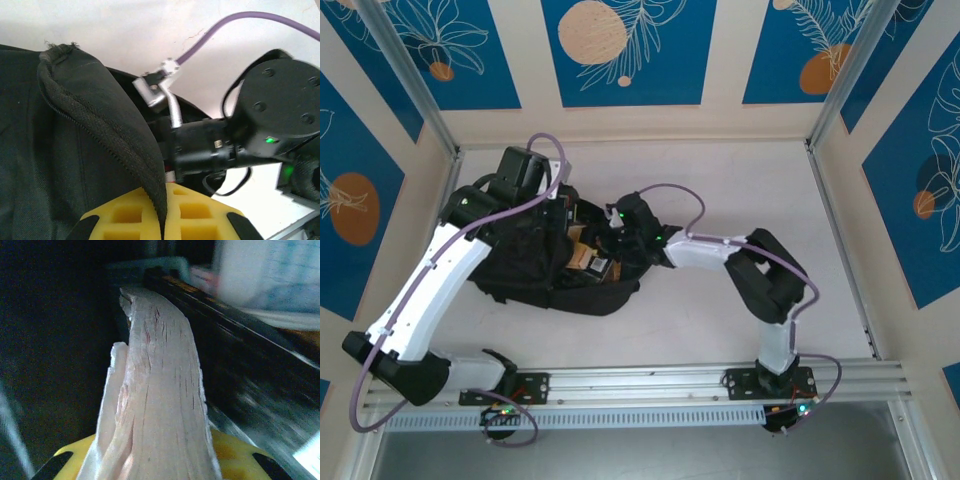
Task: Pack the student bag
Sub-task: Place the book in the student bag.
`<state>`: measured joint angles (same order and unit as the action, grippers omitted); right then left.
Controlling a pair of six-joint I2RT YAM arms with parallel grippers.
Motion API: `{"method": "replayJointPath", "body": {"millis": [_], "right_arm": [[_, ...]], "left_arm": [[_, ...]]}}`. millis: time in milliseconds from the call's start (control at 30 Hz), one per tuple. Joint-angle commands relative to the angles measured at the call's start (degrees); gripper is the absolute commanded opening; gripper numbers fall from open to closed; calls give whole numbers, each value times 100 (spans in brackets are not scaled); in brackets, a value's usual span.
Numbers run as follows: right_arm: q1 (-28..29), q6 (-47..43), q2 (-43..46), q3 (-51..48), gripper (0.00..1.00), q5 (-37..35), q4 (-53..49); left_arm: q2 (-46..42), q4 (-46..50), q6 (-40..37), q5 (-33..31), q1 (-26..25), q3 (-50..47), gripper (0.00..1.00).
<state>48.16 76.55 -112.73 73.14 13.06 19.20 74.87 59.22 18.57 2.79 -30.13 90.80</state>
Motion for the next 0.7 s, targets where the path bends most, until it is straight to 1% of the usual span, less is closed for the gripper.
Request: {"method": "replayJointPath", "body": {"millis": [0, 33, 67, 133, 267, 433, 500, 633, 667], "right_arm": [[248, -214, -277, 446, 6, -168, 258], [299, -232, -405, 593, 9, -128, 229], [336, -252, -495, 712, 15, -86, 164], [403, -338, -656, 921, 29, -92, -91], [415, -398, -510, 700, 49, -306, -259], [283, -797, 303, 82, 67, -573, -567], [223, -908, 676, -223, 68, -685, -639], [107, -932, 1536, -1141, 79, -1016, -336], [78, -942, 1687, -1313, 80, -1033, -263]], "left_arm": [[-50, -771, 108, 560, 10, 153, 0], [-26, -832, 141, 590, 13, 74, 0], [-18, -866, 163, 599, 10, 18, 0], [26, -908, 198, 601, 9, -74, 0], [33, -956, 248, 546, 12, -205, 0], [-3, -930, 295, 371, 56, -327, 0], [-45, -945, 340, 376, 86, -400, 0], [-148, -1121, 508, 398, 131, -674, 0], [-163, -1185, 566, 406, 132, -752, 0]]}}
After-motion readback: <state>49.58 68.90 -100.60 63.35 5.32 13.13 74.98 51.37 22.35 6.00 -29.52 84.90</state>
